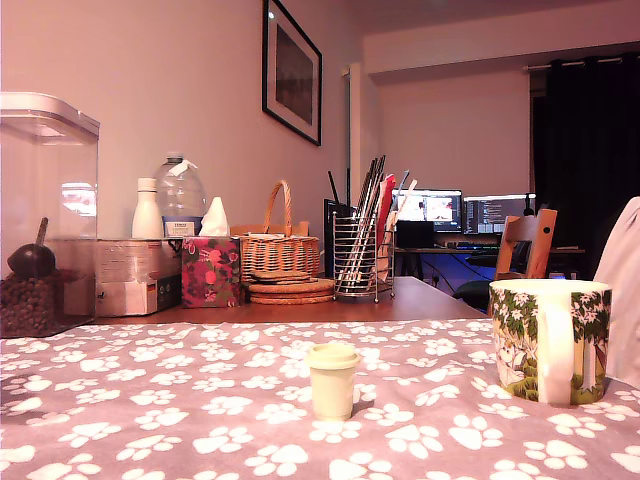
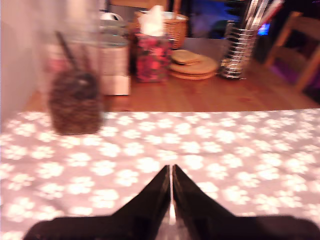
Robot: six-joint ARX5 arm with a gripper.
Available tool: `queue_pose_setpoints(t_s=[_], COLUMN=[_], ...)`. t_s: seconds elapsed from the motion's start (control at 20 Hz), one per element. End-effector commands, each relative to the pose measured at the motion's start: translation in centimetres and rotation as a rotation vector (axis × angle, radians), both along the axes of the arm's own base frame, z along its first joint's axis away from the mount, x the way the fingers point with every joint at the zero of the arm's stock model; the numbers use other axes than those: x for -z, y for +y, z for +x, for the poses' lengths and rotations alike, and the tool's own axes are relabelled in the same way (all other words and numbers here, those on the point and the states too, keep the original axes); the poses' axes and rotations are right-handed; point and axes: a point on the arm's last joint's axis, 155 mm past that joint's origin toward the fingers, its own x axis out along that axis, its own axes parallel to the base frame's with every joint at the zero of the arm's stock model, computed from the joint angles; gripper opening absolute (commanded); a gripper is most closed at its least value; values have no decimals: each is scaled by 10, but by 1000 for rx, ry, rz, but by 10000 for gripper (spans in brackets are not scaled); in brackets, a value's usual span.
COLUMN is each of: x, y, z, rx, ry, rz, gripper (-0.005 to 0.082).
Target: Pick up the coffee capsules on the table and drop them inside the coffee cup
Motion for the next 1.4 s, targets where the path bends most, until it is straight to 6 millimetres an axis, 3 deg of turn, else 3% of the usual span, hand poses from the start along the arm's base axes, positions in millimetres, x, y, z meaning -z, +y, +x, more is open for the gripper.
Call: queue_pose_setpoints(t_s=[0.0, 0.4, 0.75, 1.15, 1.35], x=[0, -20, -18, 15, 33], y=[-6, -41, -87, -159, -180], z=[1, -9, -19, -44, -50], rx=[27, 217, 418, 685, 736], ry=[0, -73, -47, 51, 72], rz=[-43, -74, -82, 10, 88], gripper=[-21, -21, -21, -21, -21])
